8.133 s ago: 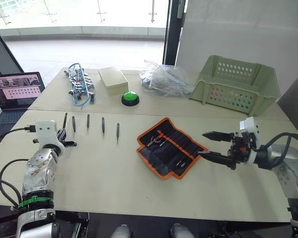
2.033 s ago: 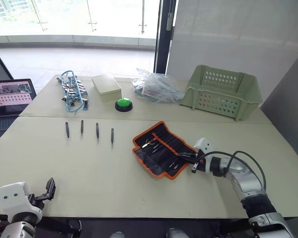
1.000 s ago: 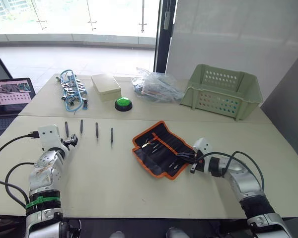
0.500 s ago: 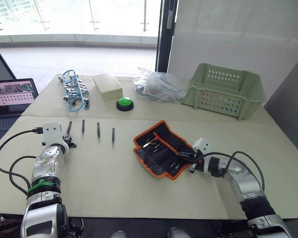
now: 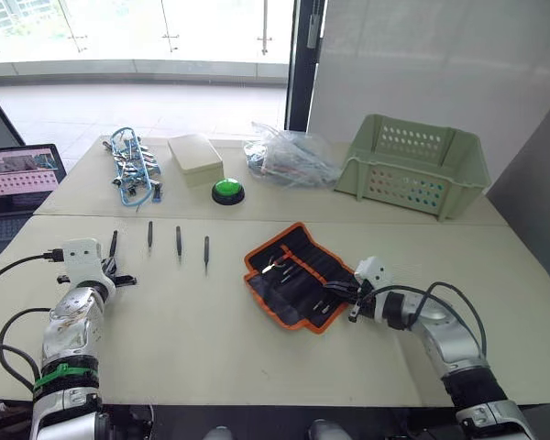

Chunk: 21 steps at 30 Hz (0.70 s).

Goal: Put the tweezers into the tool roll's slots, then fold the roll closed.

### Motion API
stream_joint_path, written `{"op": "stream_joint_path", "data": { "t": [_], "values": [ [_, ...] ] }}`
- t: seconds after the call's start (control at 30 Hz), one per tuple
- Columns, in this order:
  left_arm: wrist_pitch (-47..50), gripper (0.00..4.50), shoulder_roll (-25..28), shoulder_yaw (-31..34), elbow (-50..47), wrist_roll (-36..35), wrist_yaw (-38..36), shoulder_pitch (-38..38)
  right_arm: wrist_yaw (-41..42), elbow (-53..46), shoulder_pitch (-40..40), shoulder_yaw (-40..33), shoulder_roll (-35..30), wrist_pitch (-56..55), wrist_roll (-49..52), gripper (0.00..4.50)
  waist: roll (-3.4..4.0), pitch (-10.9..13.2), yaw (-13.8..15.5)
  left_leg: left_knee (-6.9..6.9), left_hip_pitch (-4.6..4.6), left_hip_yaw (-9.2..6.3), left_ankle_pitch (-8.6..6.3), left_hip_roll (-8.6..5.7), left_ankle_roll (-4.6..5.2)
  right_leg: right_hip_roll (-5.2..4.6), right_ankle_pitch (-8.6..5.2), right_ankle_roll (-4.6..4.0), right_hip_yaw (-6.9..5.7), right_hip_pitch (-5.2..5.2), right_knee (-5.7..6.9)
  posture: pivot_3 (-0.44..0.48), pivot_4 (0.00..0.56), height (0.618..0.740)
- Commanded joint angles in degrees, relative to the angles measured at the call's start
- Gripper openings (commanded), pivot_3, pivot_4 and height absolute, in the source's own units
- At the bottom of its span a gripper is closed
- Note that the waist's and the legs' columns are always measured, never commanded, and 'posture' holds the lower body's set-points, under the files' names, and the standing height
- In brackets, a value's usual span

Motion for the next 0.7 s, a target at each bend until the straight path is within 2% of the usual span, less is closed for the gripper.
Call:
{"op": "stream_joint_path", "data": {
  "t": [0.03, 0.17, 0.3, 0.4, 0.53, 0.7],
  "values": [
    [2.24, 0.02, 1.81, 1.22, -8.16, -1.66, -1.12, 1.15, -0.65, 3.10, 1.98, 0.39, 0.67, 0.90, -0.93, 0.00, 0.00, 0.01, 0.08, 0.00, -0.06, 0.00, 0.00, 0.00, 0.00, 0.00, 0.00, 0.00, 0.00, -0.06, 0.00, 0.000, 0.150, 0.740],
    [7.94, 0.02, 3.56, -0.47, -18.01, -4.91, -7.32, 5.71, -0.36, 2.15, 1.97, -0.50, 0.34, 0.87, -0.65, 0.00, 0.03, 0.03, 0.02, 0.03, -0.65, -0.01, 0.13, -0.01, -0.21, -0.01, 0.04, -0.06, 0.00, -0.63, 0.10, 0.000, 0.150, 0.740],
    [10.63, 0.02, 5.41, -0.11, -23.28, -6.74, -10.19, 7.21, -0.85, 1.99, 1.88, -1.55, 0.82, 0.87, -0.24, 0.00, 0.08, 0.09, 0.10, 0.01, -0.70, -0.01, 0.13, -0.01, -0.21, -0.01, 0.05, -0.08, 0.00, -0.67, 0.09, 0.000, 0.150, 0.740],
    [13.71, 0.02, 6.58, -1.42, -28.38, -9.01, -13.15, 6.68, -0.57, 2.44, 2.10, -0.48, 0.14, 0.75, -1.88, 0.00, 0.09, 0.15, 0.09, 0.02, -0.72, -0.02, 0.14, -0.01, -0.22, -0.01, 0.05, -0.08, -0.01, -0.67, 0.08, 0.000, 0.150, 0.740],
    [20.68, 0.02, 6.31, -5.90, -37.19, -15.51, -18.14, 4.39, -1.06, 2.98, 2.34, -0.39, 0.40, 1.00, -1.97, 0.00, 0.09, 0.15, 0.23, 0.06, -0.73, -0.01, 0.14, -0.03, -0.22, -0.02, 0.05, -0.08, -0.02, -0.62, 0.06, 0.000, 0.150, 0.740],
    [29.60, 0.02, 5.03, -11.83, -44.18, -21.52, -19.19, 0.09, -2.24, 2.95, 2.37, -1.08, 0.72, 1.27, -1.56, 0.00, 0.12, 0.18, 0.02, 0.09, -0.73, -0.01, 0.14, -0.02, -0.22, 0.01, 0.05, -0.07, -0.02, -0.60, 0.08, 0.000, 0.150, 0.740]
  ]
}}
